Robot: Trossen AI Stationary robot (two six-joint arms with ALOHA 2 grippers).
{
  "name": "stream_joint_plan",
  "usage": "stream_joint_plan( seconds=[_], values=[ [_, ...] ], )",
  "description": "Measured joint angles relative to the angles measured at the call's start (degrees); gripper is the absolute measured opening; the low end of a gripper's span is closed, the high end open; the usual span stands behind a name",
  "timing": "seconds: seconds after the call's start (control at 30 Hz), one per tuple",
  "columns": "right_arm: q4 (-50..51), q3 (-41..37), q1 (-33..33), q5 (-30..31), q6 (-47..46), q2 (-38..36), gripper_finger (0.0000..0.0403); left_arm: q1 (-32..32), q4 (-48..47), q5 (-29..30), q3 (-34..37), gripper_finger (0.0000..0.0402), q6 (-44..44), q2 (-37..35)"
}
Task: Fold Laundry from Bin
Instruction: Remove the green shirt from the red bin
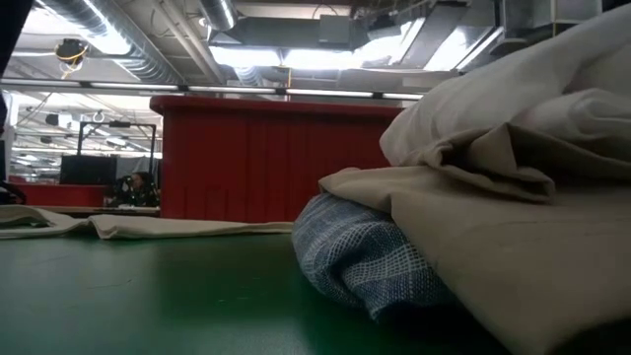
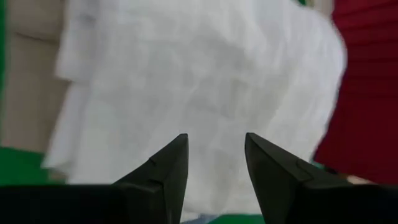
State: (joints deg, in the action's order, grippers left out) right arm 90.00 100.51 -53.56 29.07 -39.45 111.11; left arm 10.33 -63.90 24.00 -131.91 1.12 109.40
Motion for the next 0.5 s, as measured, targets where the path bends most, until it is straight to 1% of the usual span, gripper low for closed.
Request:
stream_joint_plan(
  seconds=[0.1, 0.23, 0.37, 0.5],
  values=[
    [-0.11, 0.0, 2.05, 1.8, 4.36, 0.0, 0.016, -5.08, -0.52, 4.78, 0.01, 0.0001, -1.92, -2.35],
    [0.08, 0.0, 6.44, 2.3, 12.28, -0.04, 0.016, -12.06, -0.11, 12.47, -0.01, 0.0003, -4.15, -3.6],
    [0.04, 0.0, 12.32, 2.29, 20.91, -0.04, 0.016, -19.9, -0.09, 13.89, 0.08, 0.002, -12.98, -3.24],
    [0.02, 0.0, 19.17, 2.28, 29.07, -0.04, 0.016, -28.37, 0.56, 14.41, 0.08, 0.0054, -16.58, -2.85]
  ],
)
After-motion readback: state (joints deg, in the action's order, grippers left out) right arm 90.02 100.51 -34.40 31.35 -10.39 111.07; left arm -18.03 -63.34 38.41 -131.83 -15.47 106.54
